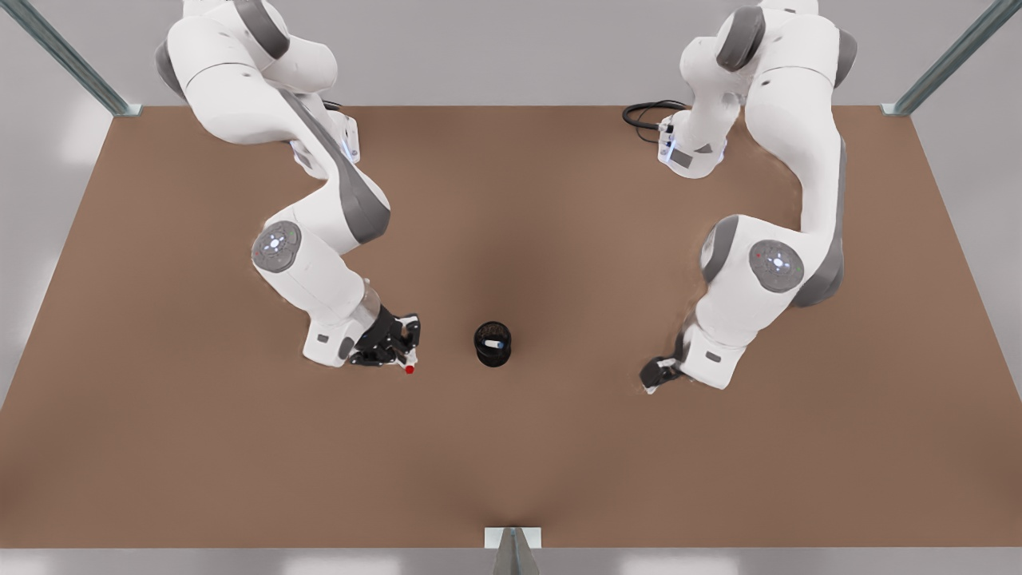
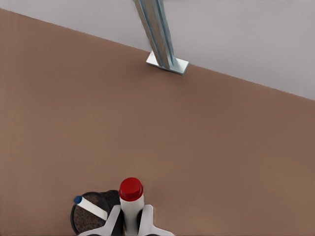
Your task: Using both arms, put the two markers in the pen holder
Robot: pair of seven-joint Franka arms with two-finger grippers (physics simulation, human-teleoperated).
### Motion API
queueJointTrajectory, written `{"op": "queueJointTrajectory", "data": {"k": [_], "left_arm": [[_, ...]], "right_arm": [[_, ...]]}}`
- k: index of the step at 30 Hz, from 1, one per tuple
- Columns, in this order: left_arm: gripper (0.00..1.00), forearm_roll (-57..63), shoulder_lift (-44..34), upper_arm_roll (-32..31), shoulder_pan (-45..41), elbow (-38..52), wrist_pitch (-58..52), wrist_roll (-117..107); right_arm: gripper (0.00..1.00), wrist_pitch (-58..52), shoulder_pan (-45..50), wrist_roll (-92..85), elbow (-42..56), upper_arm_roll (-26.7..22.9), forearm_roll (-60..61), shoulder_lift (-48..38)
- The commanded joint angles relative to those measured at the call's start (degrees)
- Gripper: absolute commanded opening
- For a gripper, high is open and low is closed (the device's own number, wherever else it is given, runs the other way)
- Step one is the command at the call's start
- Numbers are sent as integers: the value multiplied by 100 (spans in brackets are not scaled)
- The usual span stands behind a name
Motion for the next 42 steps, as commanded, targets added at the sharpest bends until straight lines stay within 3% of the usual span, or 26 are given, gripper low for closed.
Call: {"op": "queueJointTrajectory", "data": {"k": [1,3,5,16,19,22,29,30,31,34,37,39,40,41,42], "left_arm": [[100,25,-460,26,489,68,-2901,3039],[100,69,-1057,17,1035,-19,-3122,3610],[100,474,-1699,17,903,-811,-2454,3654],[100,474,-1374,342,578,-670,-2533,3689],[100,465,-1339,351,578,-670,-2515,3681],[100,456,-1321,351,578,-670,-2515,3681],[100,456,-1330,343,587,-670,-2559,3689],[100,456,-1330,360,587,-670,-2559,3689],[100,456,-1330,378,587,-670,-2559,3690],[100,447,-1330,378,587,-670,-2568,3689],[100,430,-1321,360,622,-644,-2568,3689],[100,430,-1321,334,578,-635,-2577,3689],[100,430,-1330,334,578,-635,-2577,3689],[100,430,-1330,334,578,-617,-2577,3725],[100,430,-1330,325,578,-617,-2577,3725]], "right_arm": [[23,1053,334,1930,8,-31,-182,174],[23,1616,571,2071,61,-40,-226,447],[23,1862,694,2080,157,-49,-226,561],[23,2267,800,2335,-888,31,-455,368],[24,2935,800,2335,-1504,31,-455,306],[24,2882,764,2326,-1548,-5,-1588,333],[27,3067,861,2343,-1609,-5,-1703,570],[71,3084,888,2343,-1670,-13,-1703,605],[100,3084,888,2361,-1723,-13,-1703,605],[100,2505,677,2317,-1680,-13,-1738,228],[100,185,-158,2159,-1337,74,-1721,-844],[100,-1160,-1266,1711,-1143,541,-1159,-1511],[100,-2188,-1135,1570,-845,-3,-912,-1741],[100,-2733,-642,1088,-458,-952,-693,-1724],[100,-2919,-659,928,-607,-1173,-569,-1873]]}}
